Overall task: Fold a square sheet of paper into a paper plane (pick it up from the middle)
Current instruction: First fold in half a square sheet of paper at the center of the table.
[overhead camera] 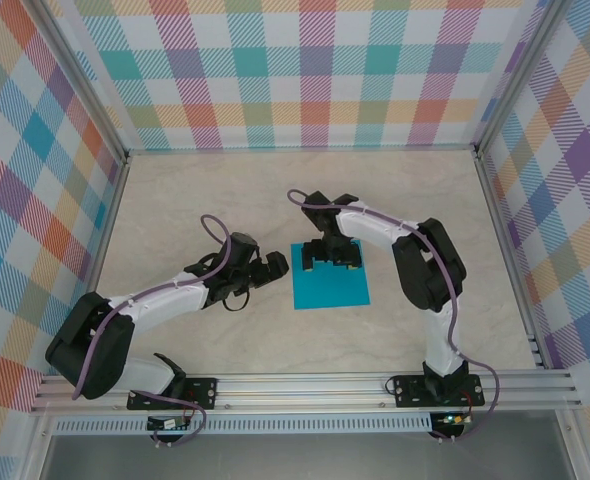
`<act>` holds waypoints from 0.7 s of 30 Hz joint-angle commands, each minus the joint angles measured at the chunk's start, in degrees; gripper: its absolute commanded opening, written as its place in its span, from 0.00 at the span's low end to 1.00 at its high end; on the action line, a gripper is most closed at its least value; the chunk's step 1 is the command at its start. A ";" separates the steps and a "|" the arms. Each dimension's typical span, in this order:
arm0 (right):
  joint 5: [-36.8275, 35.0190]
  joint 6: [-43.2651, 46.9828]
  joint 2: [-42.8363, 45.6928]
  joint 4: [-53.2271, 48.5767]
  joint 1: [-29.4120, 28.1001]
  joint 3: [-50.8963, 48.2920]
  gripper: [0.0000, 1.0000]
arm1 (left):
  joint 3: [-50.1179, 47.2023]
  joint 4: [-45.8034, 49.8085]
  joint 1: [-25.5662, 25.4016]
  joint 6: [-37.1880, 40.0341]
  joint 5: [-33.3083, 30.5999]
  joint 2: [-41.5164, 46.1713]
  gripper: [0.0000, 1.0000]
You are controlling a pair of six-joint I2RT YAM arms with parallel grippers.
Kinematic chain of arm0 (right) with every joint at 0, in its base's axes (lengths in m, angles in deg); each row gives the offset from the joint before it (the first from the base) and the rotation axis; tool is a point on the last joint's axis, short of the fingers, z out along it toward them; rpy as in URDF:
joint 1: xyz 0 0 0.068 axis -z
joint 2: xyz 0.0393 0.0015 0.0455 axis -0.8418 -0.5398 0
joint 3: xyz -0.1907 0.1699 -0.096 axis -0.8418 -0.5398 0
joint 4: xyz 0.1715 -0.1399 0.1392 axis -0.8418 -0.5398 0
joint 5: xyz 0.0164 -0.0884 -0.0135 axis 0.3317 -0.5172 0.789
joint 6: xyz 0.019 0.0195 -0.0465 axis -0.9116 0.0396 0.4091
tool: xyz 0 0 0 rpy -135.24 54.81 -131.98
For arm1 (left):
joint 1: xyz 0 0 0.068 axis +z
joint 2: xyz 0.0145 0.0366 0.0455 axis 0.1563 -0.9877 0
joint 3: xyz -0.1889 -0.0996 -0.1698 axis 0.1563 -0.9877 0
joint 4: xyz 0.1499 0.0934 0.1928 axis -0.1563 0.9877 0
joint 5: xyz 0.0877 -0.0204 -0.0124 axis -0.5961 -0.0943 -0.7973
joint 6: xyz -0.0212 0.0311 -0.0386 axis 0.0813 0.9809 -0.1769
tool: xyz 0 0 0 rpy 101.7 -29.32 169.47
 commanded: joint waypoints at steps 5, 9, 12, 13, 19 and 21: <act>0.50 -1.12 -3.88 -0.58 0.08 -0.32 1.00 | 1.37 1.02 -0.17 -0.45 0.42 -0.13 1.00; 1.90 -1.58 -5.46 1.28 0.08 -2.72 1.00 | 1.29 1.56 -0.17 -0.52 0.25 0.22 1.00; 1.21 -1.96 -6.53 1.03 0.08 -3.44 1.00 | 1.09 1.72 -0.17 -0.60 0.04 0.25 1.00; 0.68 -2.23 -6.76 0.79 0.10 -3.62 1.00 | 1.13 1.88 -0.18 -0.57 0.07 0.28 1.00; -2.40 -2.81 -7.98 -1.78 -0.88 -1.66 1.00 | 1.34 1.95 -0.17 -0.67 0.20 0.07 1.00; -2.06 -2.63 -7.82 -1.97 -1.04 -1.00 1.00 | 1.50 2.14 -0.15 -0.64 0.16 0.12 1.00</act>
